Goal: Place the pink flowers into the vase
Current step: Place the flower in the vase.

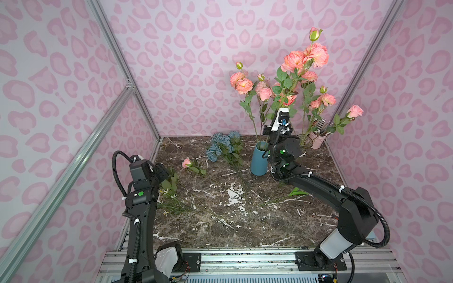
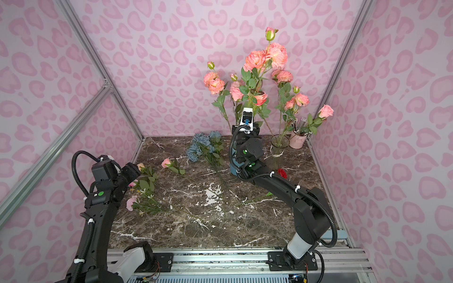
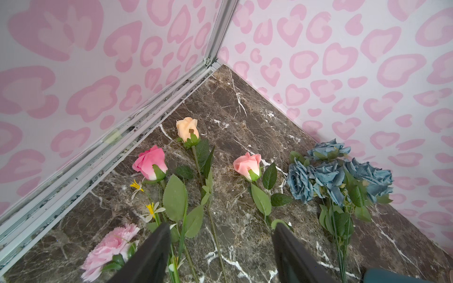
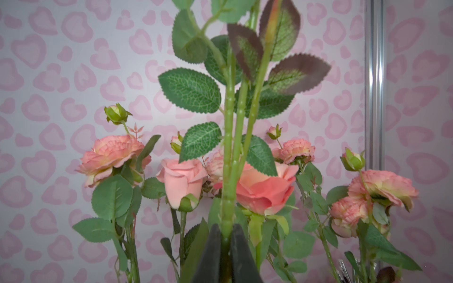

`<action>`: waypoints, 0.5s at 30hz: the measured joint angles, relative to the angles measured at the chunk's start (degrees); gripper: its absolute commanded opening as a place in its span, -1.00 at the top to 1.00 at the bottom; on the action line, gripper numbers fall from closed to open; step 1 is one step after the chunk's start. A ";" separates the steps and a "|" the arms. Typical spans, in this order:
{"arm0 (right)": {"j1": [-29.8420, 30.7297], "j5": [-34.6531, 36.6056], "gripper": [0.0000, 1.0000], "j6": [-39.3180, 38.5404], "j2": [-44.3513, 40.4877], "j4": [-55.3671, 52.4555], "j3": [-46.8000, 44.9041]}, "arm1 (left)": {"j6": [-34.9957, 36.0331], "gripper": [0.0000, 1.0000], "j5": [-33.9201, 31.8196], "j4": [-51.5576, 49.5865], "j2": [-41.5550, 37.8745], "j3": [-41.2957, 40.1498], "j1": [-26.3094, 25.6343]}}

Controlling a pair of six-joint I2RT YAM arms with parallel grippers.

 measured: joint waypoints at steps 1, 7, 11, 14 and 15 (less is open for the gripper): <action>-0.24 -0.26 1.00 0.44 0.17 0.04 -0.39 | 0.00 -0.39 0.00 0.00 0.00 0.00 0.00; -1.27 -1.22 1.00 3.93 2.34 -0.15 -2.84 | 0.00 -0.39 0.00 0.00 0.00 0.00 0.00; -1.31 -1.68 1.00 6.19 3.87 -0.28 -4.13 | 0.00 -0.39 -0.02 0.00 0.00 0.00 0.00; -1.36 -1.90 1.00 7.85 5.03 -0.94 -4.70 | 0.00 -0.39 -0.02 0.00 0.00 0.00 0.00; -1.36 -1.92 1.00 8.50 5.38 -1.18 -4.87 | 0.00 -0.39 -0.02 0.00 0.00 0.00 0.00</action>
